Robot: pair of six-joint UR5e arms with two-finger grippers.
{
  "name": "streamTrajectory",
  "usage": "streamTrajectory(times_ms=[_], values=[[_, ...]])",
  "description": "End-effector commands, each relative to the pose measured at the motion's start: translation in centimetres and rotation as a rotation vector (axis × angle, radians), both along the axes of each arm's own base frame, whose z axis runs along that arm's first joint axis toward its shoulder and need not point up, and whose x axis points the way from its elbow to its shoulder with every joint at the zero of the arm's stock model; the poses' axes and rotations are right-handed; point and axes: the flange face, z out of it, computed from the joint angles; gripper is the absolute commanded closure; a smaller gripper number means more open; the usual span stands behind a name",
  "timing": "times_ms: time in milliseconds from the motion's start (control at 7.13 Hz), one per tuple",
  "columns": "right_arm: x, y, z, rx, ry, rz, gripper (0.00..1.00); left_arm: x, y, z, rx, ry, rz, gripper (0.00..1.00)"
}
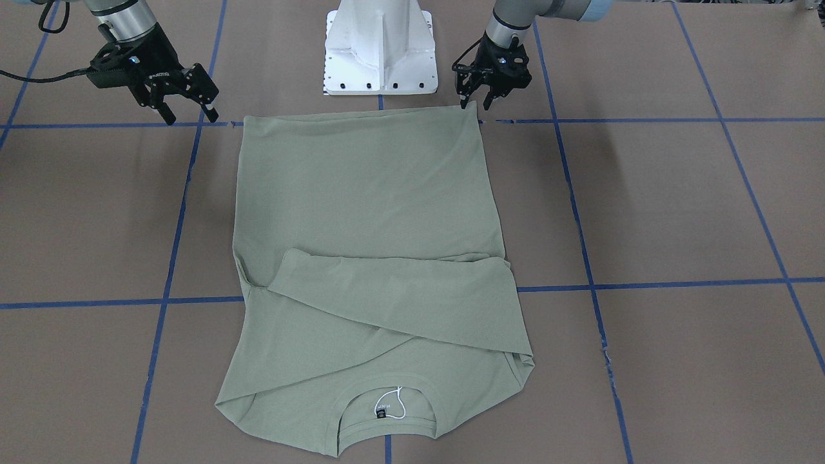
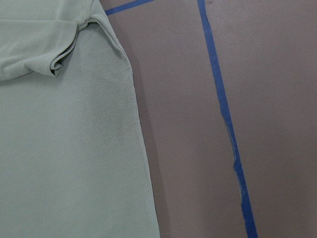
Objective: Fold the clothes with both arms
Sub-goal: 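Position both grippers at the hem corners nearest the robot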
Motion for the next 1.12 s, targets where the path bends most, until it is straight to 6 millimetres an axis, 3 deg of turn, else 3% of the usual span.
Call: streamTrajectory(times_ms=[0, 421, 561, 841, 982], values=[[0.00, 0.00, -0.01, 0.000, 0.000, 0.000, 0.00, 0.53, 0.34, 0.45, -0.001, -0.009, 0.007, 0.41], [-0.01, 0.00, 0.01, 0.000, 0.001, 0.000, 0.00, 0.93, 0.40, 0.62, -0.001, -0.012, 0.010, 0.56], [-0.01, 0.00, 0.01, 0.000, 0.001, 0.000, 0.00, 0.92, 0.48, 0.55, 0.000, -0.010, 0.012, 0.66], [-0.04, 0.05, -0.01, 0.000, 0.000, -0.002, 0.00, 1.10, 1.00, 0.40, 0.001, -0.007, 0.021, 0.96], [-0.17, 0.25, 0.07, -0.002, 0.002, -0.007, 0.00, 1.00, 1.00, 0.33, 0.002, -0.006, 0.020, 1.00]])
